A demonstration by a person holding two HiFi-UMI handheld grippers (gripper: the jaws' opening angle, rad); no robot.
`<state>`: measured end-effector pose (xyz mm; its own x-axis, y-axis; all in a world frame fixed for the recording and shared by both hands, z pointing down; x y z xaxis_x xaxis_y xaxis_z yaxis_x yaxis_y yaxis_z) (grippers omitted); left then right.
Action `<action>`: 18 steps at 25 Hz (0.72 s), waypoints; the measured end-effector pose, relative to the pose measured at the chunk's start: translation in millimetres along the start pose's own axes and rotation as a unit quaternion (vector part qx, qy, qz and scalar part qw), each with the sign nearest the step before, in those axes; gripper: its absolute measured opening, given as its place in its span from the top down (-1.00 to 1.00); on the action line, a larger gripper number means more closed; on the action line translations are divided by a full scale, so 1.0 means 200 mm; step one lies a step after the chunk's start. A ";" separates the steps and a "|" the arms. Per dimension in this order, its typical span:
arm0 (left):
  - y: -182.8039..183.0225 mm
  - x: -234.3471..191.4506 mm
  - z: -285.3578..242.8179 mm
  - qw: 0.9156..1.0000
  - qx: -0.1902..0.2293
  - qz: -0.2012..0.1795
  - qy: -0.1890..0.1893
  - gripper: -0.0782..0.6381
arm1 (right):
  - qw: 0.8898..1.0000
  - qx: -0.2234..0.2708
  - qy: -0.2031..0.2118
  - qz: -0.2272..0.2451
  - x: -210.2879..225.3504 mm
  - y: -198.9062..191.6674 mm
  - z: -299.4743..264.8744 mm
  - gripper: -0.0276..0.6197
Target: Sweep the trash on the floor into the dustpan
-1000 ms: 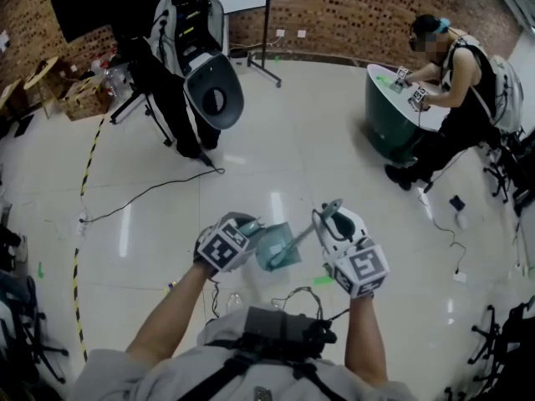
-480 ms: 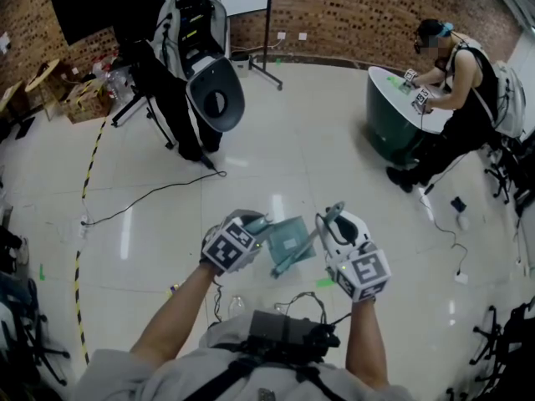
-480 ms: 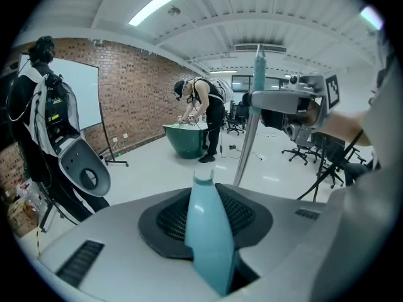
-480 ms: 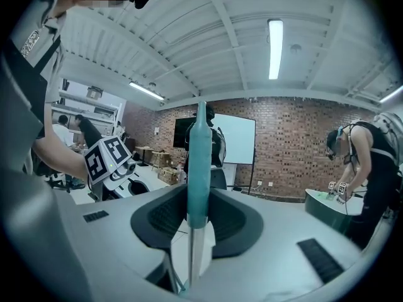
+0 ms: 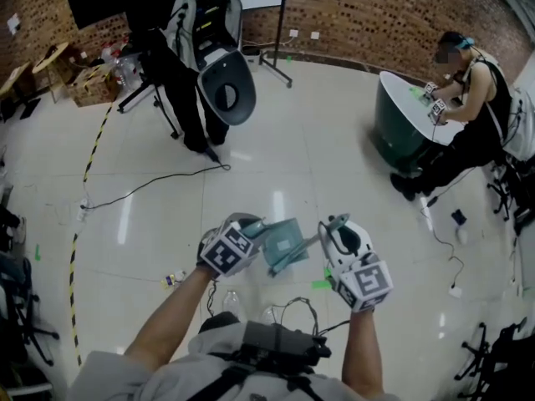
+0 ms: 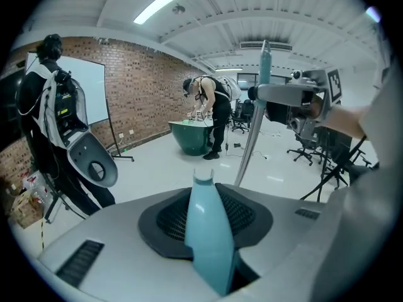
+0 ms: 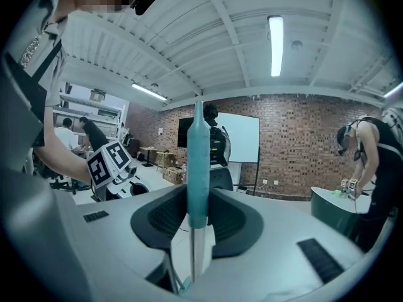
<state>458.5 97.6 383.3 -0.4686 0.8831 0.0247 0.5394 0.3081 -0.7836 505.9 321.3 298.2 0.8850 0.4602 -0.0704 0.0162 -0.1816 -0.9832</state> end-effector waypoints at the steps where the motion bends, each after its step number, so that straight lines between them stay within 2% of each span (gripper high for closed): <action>1: -0.01 0.00 0.02 1.000 0.000 0.002 0.006 0.46 | 1.000 -0.002 0.004 0.001 0.00 0.01 0.00 0.61; 3: -0.07 -0.01 0.09 0.999 -0.004 0.020 0.032 0.46 | 0.999 0.004 0.034 0.002 -0.03 0.01 -0.04 0.61; 6: -0.24 0.04 0.23 0.993 -0.021 0.079 0.085 0.46 | 0.993 0.013 0.116 0.003 -0.11 -0.02 -0.12 0.61; 9: -0.33 0.12 0.34 0.987 -0.023 0.109 0.119 0.46 | 0.988 0.005 0.156 0.009 -0.17 -0.04 -0.12 0.61; 15: -0.63 0.24 0.78 0.956 -0.041 0.179 0.230 0.46 | 0.960 0.024 0.279 0.015 -0.48 -0.04 -0.26 0.61; 18: -0.78 0.26 1.01 0.936 -0.042 0.212 0.278 0.46 | 0.945 0.021 0.326 0.028 -0.66 0.01 -0.38 0.61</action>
<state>208.1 24.3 381.4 0.2243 0.9727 0.0598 0.6582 -0.1060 -0.7453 423.3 194.4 317.9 0.9827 -0.1841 -0.0182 -0.0462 -0.1489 -0.9878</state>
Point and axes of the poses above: the fingertips, and each gripper's own axes: z backward along the fingers, x to its right, y out of its top, the point moved 9 cm from there along z, backward along the fingers, and after that the axes turned 1 degree about x, right-handed, at the moved point
